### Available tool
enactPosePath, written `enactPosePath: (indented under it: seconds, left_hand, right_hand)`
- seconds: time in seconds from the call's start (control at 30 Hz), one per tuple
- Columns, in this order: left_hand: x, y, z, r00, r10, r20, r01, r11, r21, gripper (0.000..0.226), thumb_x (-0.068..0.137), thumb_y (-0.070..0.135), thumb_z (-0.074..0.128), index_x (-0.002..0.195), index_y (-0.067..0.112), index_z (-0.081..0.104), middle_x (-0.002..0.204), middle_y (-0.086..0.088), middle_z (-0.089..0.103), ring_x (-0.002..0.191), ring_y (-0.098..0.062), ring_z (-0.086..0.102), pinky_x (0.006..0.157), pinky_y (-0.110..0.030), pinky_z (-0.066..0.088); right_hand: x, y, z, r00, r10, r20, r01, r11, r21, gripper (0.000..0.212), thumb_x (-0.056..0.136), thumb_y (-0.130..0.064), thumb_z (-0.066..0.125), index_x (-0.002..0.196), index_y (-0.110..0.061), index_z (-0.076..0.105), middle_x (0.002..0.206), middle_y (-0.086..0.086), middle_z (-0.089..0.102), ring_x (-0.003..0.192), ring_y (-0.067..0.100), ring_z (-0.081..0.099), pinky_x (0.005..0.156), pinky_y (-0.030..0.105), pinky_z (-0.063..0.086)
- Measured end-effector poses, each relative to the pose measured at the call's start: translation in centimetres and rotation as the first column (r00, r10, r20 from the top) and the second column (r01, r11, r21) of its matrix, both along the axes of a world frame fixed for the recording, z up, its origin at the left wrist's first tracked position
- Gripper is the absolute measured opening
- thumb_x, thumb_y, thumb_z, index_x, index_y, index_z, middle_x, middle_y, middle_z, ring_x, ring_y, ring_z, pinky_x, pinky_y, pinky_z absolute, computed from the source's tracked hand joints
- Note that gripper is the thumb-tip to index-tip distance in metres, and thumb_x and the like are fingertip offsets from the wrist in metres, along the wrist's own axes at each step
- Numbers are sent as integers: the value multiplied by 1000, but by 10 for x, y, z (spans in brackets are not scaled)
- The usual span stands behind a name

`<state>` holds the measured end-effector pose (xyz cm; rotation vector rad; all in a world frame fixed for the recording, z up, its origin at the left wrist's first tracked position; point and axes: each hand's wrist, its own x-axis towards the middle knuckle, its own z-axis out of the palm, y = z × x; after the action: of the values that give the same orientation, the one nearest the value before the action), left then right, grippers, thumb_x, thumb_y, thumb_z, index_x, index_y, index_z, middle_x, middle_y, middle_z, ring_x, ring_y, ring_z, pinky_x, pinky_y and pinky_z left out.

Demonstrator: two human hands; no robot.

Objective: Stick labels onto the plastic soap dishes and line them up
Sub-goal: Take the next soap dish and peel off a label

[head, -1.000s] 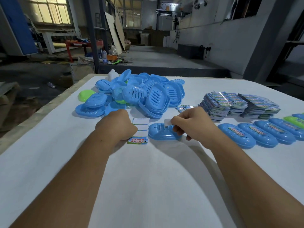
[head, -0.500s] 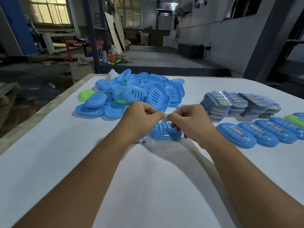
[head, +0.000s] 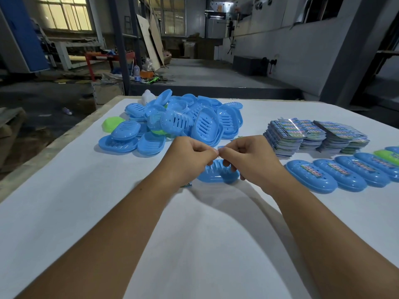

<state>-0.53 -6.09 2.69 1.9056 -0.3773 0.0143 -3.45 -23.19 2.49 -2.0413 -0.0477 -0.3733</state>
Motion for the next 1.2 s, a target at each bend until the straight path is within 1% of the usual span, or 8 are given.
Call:
enactPosePath:
  seconds: [0.13, 0.27, 0.53, 0.73, 0.87, 0.97, 1.03, 1.2]
  left_hand:
    - [4, 3, -2, 1000, 11, 23, -11, 1000, -21, 16, 83, 38, 77, 71, 29, 78, 57, 11, 63, 46, 0, 50, 50, -14, 42]
    - [8, 2, -6, 998, 38, 44, -37, 999, -14, 11, 78, 44, 80, 71, 37, 77, 54, 10, 60, 48, -1, 49, 53, -19, 45]
    - [11, 1, -8, 996, 82, 16, -83, 996, 22, 22, 72, 41, 70, 72, 20, 74, 57, 1, 59, 50, -12, 49, 54, -28, 44]
    - [16, 4, -13, 995, 96, -33, -95, 995, 27, 33, 77, 34, 71, 75, 2, 68, 58, -4, 48, 54, -16, 43, 57, -31, 39]
    - [19, 2, -20, 995, 77, -61, -76, 997, 23, 40, 82, 40, 75, 81, 0, 71, 61, -6, 56, 54, -16, 49, 53, -28, 41]
    - [22, 1, -24, 995, 87, -45, -81, 990, 112, 37, 85, 40, 76, 73, 5, 73, 44, 4, 50, 37, -10, 43, 39, -19, 38]
    - [25, 1, -26, 997, 78, -12, -75, 982, 174, 37, 85, 38, 76, 75, 2, 73, 49, 0, 53, 38, -12, 43, 36, -17, 37]
    - [27, -1, -31, 996, 80, 42, -89, 952, 292, 34, 86, 37, 70, 72, 6, 73, 46, 5, 51, 45, -14, 45, 48, -22, 40]
  right_hand:
    - [-2, 1, 1, 995, 103, 5, -103, 995, -1, 23, 98, -22, 65, 80, -14, 77, 67, -5, 73, 53, 7, 57, 41, 23, 42]
    - [3, -2, -2, 1000, -8, -1, 8, 999, -48, 24, 95, -26, 68, 76, -15, 78, 69, 1, 74, 54, 12, 59, 41, 24, 42]
    - [9, -9, -5, 992, -127, -24, 123, 985, -120, 24, 84, -26, 71, 65, -13, 75, 63, 5, 71, 53, 15, 58, 43, 23, 40]
    - [8, -13, -2, 991, -97, -88, 100, 995, 28, 23, 84, -22, 71, 65, -9, 74, 60, 0, 68, 55, 17, 54, 38, 21, 38]
    - [6, -13, -2, 988, -89, -127, 88, 996, -10, 30, 83, -32, 79, 68, -6, 73, 56, 1, 62, 53, 19, 49, 38, 22, 38]
    - [6, -14, -4, 979, -109, -174, 94, 991, -96, 34, 83, -35, 79, 67, -5, 73, 53, 5, 56, 46, 18, 43, 40, 22, 37]
    - [6, -14, -5, 971, -121, -204, 94, 986, -136, 35, 83, -35, 79, 67, -5, 73, 53, 6, 54, 45, 18, 40, 44, 24, 37]
    - [7, -13, -6, 967, -130, -218, 91, 979, -180, 36, 84, -32, 78, 60, -7, 69, 51, 5, 52, 39, 15, 34, 48, 25, 33]
